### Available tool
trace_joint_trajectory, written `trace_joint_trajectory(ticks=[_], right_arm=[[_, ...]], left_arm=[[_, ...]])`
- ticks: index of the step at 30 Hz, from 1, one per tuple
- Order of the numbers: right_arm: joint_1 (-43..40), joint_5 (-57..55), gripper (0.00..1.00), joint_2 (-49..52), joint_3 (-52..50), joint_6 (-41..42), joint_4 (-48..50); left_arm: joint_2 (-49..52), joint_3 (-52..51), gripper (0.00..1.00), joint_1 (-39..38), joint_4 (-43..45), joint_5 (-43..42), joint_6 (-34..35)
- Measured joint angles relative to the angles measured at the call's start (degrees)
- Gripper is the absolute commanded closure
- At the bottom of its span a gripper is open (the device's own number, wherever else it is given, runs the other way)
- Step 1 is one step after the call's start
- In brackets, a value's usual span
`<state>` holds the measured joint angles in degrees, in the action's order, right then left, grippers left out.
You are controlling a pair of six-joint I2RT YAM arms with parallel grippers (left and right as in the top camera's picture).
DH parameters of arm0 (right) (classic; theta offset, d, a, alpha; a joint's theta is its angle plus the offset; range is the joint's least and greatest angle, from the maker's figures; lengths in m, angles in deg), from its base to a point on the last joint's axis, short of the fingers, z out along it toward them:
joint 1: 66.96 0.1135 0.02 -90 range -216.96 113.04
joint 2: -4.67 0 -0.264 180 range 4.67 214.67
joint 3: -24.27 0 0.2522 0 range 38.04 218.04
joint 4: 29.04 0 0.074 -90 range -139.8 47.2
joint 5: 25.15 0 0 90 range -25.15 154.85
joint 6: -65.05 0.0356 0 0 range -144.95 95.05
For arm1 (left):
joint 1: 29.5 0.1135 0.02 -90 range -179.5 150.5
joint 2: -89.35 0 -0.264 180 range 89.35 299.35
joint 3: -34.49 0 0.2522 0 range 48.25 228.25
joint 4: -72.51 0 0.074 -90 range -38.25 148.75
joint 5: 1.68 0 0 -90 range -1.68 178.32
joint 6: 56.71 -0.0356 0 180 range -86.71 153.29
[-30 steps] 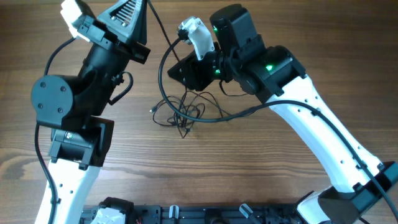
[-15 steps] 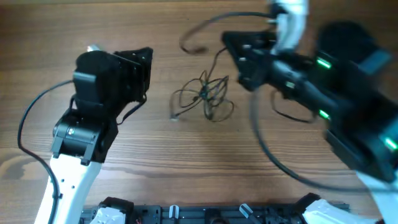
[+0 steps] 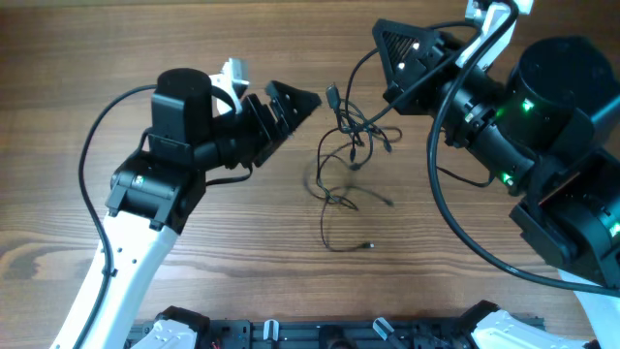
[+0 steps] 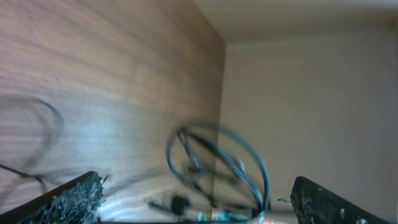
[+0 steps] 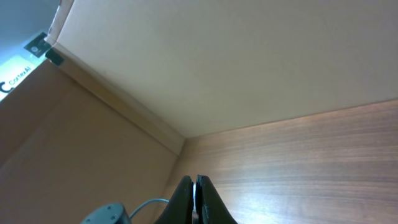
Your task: Untangle cables
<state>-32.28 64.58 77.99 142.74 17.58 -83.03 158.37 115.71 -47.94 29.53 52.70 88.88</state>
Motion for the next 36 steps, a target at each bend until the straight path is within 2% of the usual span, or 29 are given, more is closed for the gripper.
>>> trace_joint_trajectory(ticks=[3, 6, 8, 9, 11, 14, 15, 16, 18, 19, 20, 25, 26, 27, 31, 36], right_arm=[[0.0, 0.0, 0.96, 0.3, 0.0, 1.1, 0.0], [0.0, 0.0, 0.96, 0.7, 0.0, 1.8, 0.0], [0.0, 0.0, 0.96, 0.7, 0.0, 1.8, 0.0], [0.0, 0.0, 0.96, 0.7, 0.0, 1.8, 0.0], [0.0, 0.0, 0.96, 0.7, 0.0, 1.8, 0.0], [0.0, 0.0, 0.96, 0.7, 0.0, 1.8, -0.3], [0.0, 0.0, 0.96, 0.7, 0.0, 1.8, -0.4], [0.0, 0.0, 0.96, 0.7, 0.0, 1.8, -0.5], [0.0, 0.0, 0.96, 0.7, 0.0, 1.9, -1.1], [0.0, 0.0, 0.96, 0.7, 0.0, 1.8, -1.6], [0.0, 0.0, 0.96, 0.7, 0.0, 1.8, -2.0], [0.0, 0.0, 0.96, 0.8, 0.0, 2.2, -2.6], [0.0, 0.0, 0.96, 0.8, 0.0, 2.7, -2.6], [0.0, 0.0, 0.96, 0.9, 0.0, 3.8, -2.6], [0.0, 0.9, 0.96, 1.4, 0.0, 6.4, -1.3], [0.0, 3.2, 0.96, 1.4, 0.0, 9.1, -0.8]], left_arm=[[0.4, 0.0, 0.00, -2.2, -0.2, -0.3, 0.7], [2.6, 0.0, 0.00, -3.6, -0.2, 0.2, 5.0], [4.5, 0.0, 0.10, -4.6, -0.2, 0.4, 6.8], [5.6, 0.0, 0.18, -5.0, -0.3, 0.5, 7.1], [7.3, 0.0, 0.44, -5.2, -0.5, 0.6, 6.4], [9.6, 0.0, 0.72, -5.2, -1.5, 0.8, 5.6], [10.1, 0.0, 0.88, -5.2, -1.7, 0.8, 5.7], [10.3, 0.0, 0.96, -5.2, -1.7, 0.8, 5.3], [10.3, 0.0, 0.95, -5.2, -1.6, 0.6, 5.6], [10.3, 0.0, 0.61, -5.2, -1.6, 0.6, 5.2], [10.3, 0.0, 0.45, -5.2, -1.6, 0.5, 5.2], [10.3, 0.0, 0.37, -1.3, 6.7, -6.0, 5.1], [10.3, 0.0, 0.34, -0.4, 8.2, -7.5, 4.9], [10.3, 0.0, 0.26, 0.7, 9.0, -9.2, 4.8], [10.3, 0.0, 0.18, 1.1, 8.8, -11.1, 2.0], [10.3, 0.0, 0.15, 0.3, 8.7, -10.6, 2.8]])
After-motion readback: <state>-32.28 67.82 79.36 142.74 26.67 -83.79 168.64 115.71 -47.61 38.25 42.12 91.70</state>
